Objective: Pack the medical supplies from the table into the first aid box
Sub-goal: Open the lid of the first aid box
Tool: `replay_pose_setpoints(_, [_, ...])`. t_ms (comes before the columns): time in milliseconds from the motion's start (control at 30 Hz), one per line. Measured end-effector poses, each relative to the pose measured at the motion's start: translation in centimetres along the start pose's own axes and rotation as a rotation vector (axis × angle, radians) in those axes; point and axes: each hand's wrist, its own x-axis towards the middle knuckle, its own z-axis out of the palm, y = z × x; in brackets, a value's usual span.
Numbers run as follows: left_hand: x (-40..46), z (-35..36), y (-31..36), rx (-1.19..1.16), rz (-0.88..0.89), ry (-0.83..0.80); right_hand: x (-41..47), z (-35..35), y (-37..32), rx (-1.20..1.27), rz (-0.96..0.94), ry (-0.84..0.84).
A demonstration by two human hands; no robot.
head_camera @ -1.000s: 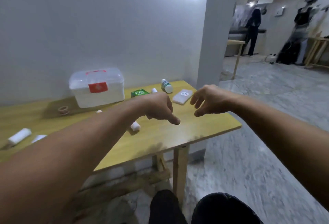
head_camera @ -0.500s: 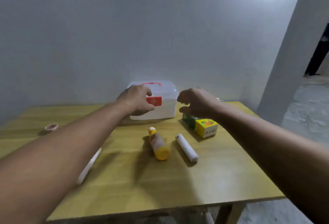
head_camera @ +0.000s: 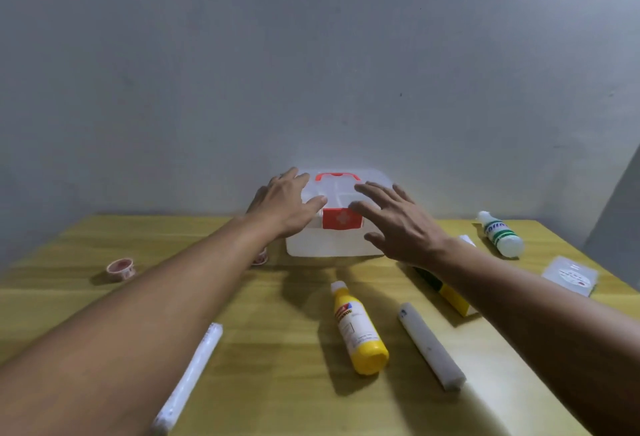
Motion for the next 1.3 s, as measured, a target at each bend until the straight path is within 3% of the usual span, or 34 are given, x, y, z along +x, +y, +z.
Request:
replay_pose_setpoints(400, [0.0, 0.7, -0.5, -0.143, -0.028, 0.112, -0.1, 1.5, 0.0, -0.142, -0.089, 0.222])
replay_pose_setpoints(633, [-1.2, 0.1, -0.1, -0.174, -0.060, 0.152, -1.8, 0.7, -1.7, -0.116, -0.026, 0.230])
replay_pose_setpoints(867, [-1.4, -0.1, 0.2, -0.191, -0.090, 0.085, -2.0, 1.1, -1.9, -0.094, -0.039, 0.217])
replay_pose_setpoints(1300, [-1.8, 0.3, 0.4, -0.177, -0.068, 0.044, -2.0, 1.9, -0.7, -0.245, -0.243, 0.342])
